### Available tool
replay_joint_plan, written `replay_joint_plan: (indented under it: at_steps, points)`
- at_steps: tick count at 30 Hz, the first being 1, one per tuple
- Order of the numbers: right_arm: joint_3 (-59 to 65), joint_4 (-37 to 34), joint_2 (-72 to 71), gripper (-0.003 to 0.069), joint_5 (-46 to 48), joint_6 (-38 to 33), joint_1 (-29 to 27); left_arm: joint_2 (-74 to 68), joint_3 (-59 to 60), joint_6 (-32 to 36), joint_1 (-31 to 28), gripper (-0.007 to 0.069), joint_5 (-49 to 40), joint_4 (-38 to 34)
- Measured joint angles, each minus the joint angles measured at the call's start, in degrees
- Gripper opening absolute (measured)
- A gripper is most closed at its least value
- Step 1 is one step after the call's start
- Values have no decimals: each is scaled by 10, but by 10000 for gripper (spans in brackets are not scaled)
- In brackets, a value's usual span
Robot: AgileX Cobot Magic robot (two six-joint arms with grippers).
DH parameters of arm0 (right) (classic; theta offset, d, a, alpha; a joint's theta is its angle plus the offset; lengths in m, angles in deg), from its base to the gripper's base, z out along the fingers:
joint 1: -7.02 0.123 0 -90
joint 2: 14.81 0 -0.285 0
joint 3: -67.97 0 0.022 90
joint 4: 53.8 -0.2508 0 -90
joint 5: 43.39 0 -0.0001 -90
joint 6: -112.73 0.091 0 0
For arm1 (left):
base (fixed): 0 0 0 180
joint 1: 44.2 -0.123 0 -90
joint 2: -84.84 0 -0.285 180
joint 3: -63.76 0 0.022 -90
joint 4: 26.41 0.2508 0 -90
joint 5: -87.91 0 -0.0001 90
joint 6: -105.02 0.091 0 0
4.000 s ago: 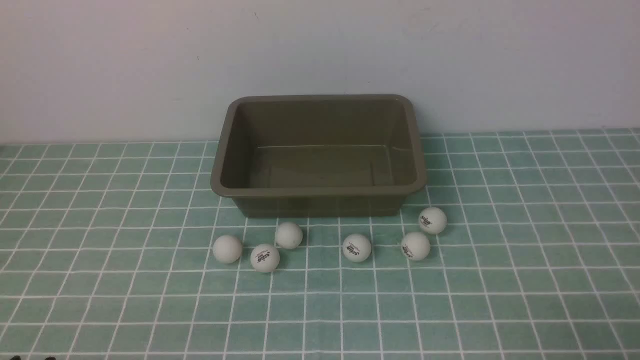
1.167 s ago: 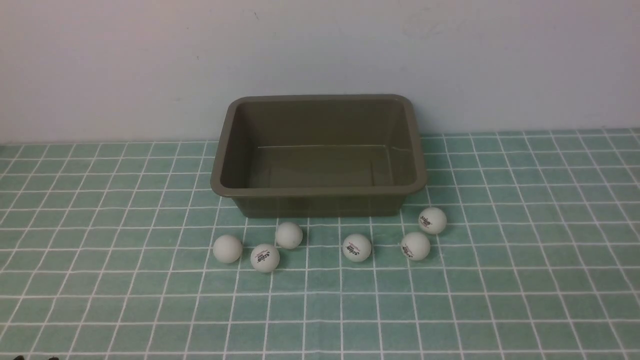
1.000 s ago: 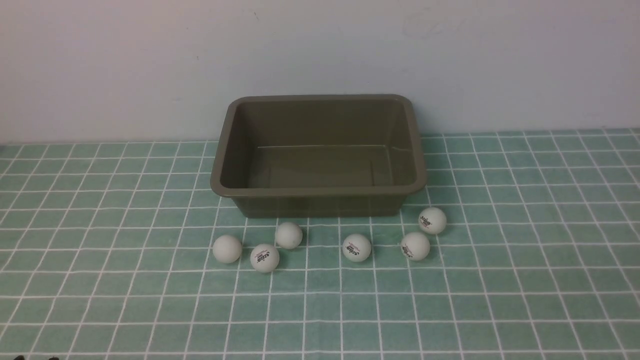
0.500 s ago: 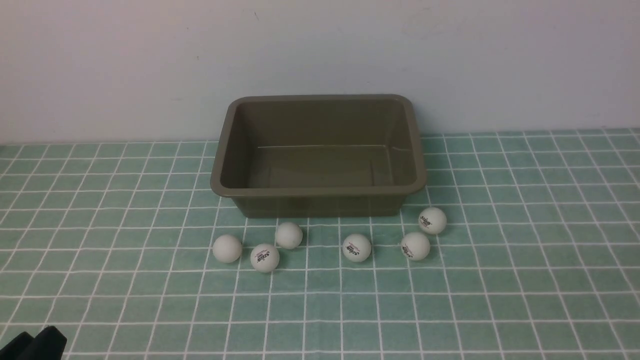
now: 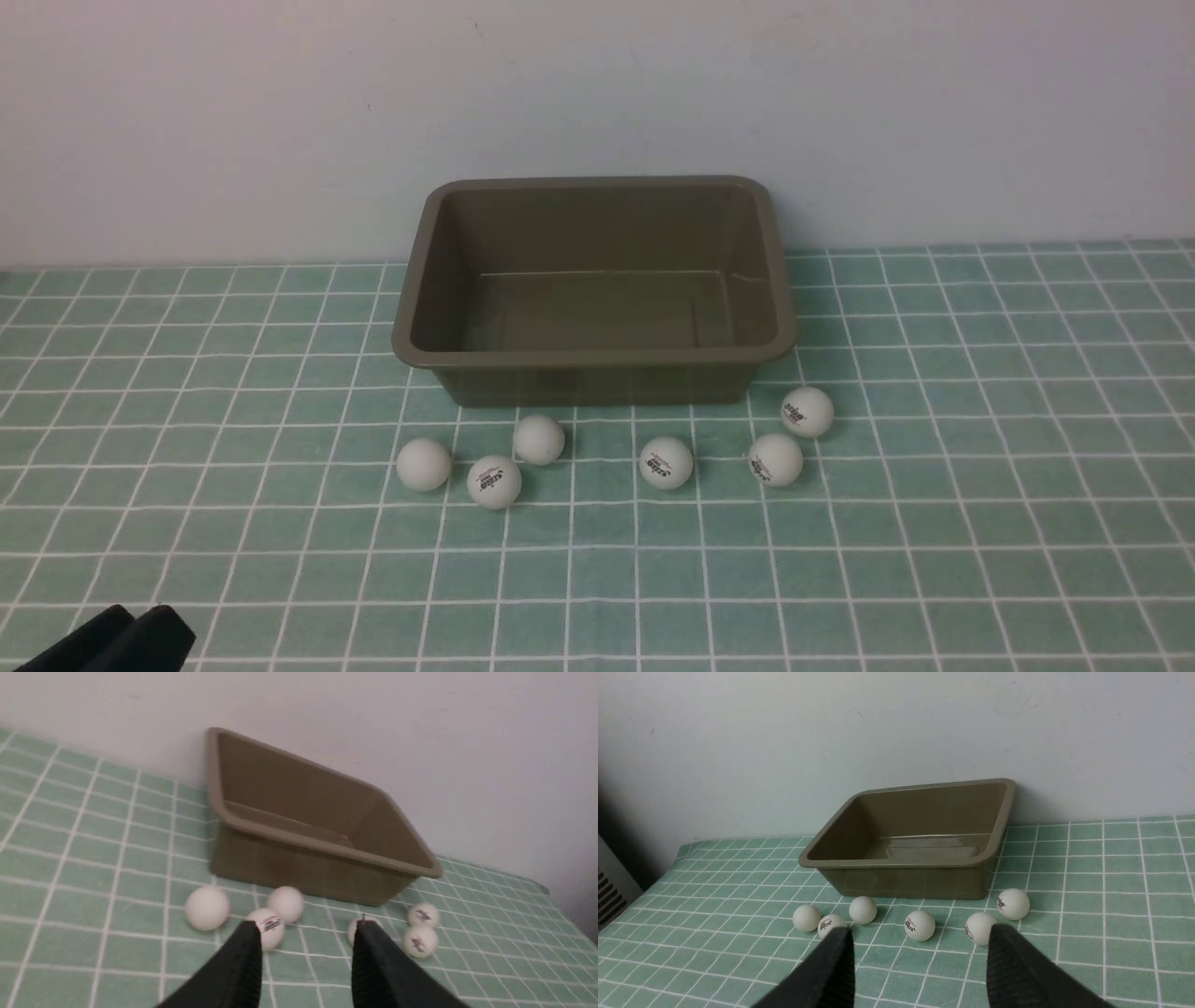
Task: Put the table tennis balls in the box on the green coffee tablecloth.
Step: 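Reach for and grasp a ping pong ball on the table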
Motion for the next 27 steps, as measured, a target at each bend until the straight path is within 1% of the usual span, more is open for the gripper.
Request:
replay_joint_plan:
  at_steps: [3, 6, 8, 10, 13, 16, 19, 22, 23, 27]
  points:
    - [0, 0, 0, 356, 7, -8, 0, -6, -44, 21, 0, 269, -46, 0]
    - [0, -5, 0, 356, 18, -38, 0, -37, -98, 39, 0, 280, -86, 20]
    - [0, -22, 0, 356, 21, -74, 0, -77, -146, 56, 0, 282, -115, 67]
    - [0, -44, 0, 356, 21, -108, 0, -124, -182, 67, 0, 282, -139, 127]
    - [0, -65, 2, 356, 22, -135, 0, -177, -207, 85, 0, 308, -153, 170]
    - [-1, -68, 41, 356, 23, -149, 0, -214, -212, 130, 0, 364, -154, 174]
    - [-1, -56, 80, 356, 16, -181, 0, -225, -212, 172, 1, 412, -147, 170]
    - [-1, -38, 116, 356, 4, -213, 0, -226, -212, 193, 8, 442, -126, 160]
    - [-1, -20, 159, 356, -12, -240, 0, -226, -212, 197, 12, 451, -117, 153]
    - [-1, -7, 295, 356, -60, -294, 0, -226, -212, 201, 15, 459, -92, 116]
